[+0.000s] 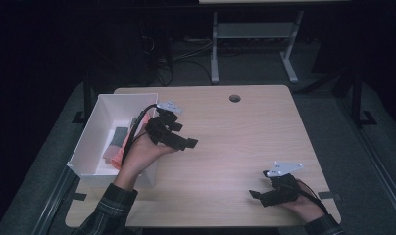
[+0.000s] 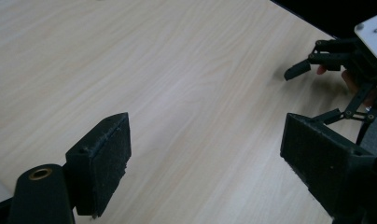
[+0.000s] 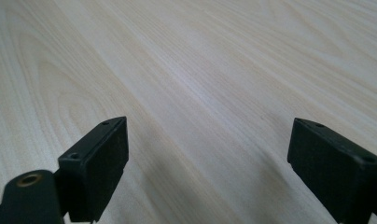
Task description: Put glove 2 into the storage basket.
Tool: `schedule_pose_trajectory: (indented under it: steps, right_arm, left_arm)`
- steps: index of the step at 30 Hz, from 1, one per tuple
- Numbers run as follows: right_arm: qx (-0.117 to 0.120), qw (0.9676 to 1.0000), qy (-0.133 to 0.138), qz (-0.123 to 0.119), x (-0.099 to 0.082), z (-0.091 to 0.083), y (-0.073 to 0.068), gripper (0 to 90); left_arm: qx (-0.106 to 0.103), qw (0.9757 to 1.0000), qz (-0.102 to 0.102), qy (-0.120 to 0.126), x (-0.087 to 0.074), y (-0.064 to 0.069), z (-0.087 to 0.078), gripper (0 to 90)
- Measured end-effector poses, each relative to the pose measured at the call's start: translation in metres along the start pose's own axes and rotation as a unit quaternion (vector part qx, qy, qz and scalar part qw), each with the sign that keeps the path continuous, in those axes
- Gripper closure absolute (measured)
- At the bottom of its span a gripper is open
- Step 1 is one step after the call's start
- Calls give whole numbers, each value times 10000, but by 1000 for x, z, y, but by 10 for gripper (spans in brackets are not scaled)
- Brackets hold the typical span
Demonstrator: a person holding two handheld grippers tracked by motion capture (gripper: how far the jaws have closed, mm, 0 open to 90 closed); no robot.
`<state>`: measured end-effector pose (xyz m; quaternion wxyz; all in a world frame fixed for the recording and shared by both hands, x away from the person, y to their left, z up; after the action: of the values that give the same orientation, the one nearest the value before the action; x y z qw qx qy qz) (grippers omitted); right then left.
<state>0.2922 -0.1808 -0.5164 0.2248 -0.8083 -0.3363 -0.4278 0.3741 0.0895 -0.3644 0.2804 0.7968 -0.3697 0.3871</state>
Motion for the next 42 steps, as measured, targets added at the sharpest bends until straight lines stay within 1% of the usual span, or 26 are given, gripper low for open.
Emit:
schedule_pose_trajectory:
  steps: [2,3,4,5,8,9,11,12,16,18,20,22,24,27,29,32,33,34,39,41,42]
  right_arm:
    - [-6,10000,1,13,0,0,0,122]
    - [-13,10000,16,46,0,0,0,122]
    - [-19,10000,22,53,0,0,0,122]
    - [-20,10000,8,54,0,0,0,122]
    - [7,10000,-6,-4,0,0,0,122]
    - [5,10000,-8,-13,0,0,0,122]
    - [4,10000,-10,-14,0,0,0,122]
    - [3,10000,0,6,0,0,-1,122]
    - [15,10000,-24,-9,0,0,0,122]
    - [17,10000,-20,-7,0,0,0,122]
    - [11,10000,-19,-1,0,0,0,122]
    - [8,10000,-8,19,0,1,-1,122]
    - [14,10000,-16,19,0,1,-1,122]
    - [25,10000,-29,33,-1,1,-2,122]
    - [25,10000,-44,28,-1,1,-2,122]
    - [20,10000,-33,34,-1,1,-1,122]
    - [18,10000,-31,43,-1,1,-1,122]
    - [25,10000,-31,33,-1,1,-1,122]
    - [22,10000,-33,21,-1,2,-1,122]
    - [35,10000,-36,14,-1,2,-2,122]
    - [33,10000,-39,17,-1,2,-2,122]
  left_arm:
    - [-48,10000,17,-17,-3,4,5,159]
    - [-63,10000,-10,-9,-5,7,8,159]
    - [-101,9999,14,-66,-8,9,10,159]
    - [-99,9999,-15,-37,-10,11,14,159]
    - [-155,9998,39,-130,-20,16,23,159]
    - [-160,9998,29,-130,-24,18,26,159]
    - [-214,9995,63,-207,-31,22,31,159]
    - [-205,9995,92,-233,-35,23,35,159]
    - [-279,9992,137,-270,-47,27,44,159]
    - [-291,9992,177,-210,-53,28,47,158]
    - [-291,9991,244,-207,-58,28,50,159]
    - [-306,9991,240,-181,-64,29,53,158]
    - [-339,9989,278,-166,-70,30,56,159]
    - [-412,9984,328,-229,-80,33,61,159]
    - [-437,9979,403,-271,-86,35,65,159]
    - [-470,9975,421,-309,-93,38,70,158]
    - [-487,9972,454,-350,-96,39,71,158]
    - [-511,9965,532,-397,-98,39,71,158]
    - [-510,9958,612,-439,-109,40,76,158]
    - [-542,9948,675,-536,-113,40,77,158]
    - [-543,9947,676,-557,-115,40,78,158]
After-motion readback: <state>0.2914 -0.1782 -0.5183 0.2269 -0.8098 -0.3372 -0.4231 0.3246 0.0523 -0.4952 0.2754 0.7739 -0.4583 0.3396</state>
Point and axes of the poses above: each handheld gripper's, and its own axes: z roughly forward along the jaws, x roughly out of its top, y roughly to its right, the point moved 7 cm from there along z, roughly forward along the jaws, and after that the axes turned 13 degrees about y, right-handed, at the moved point
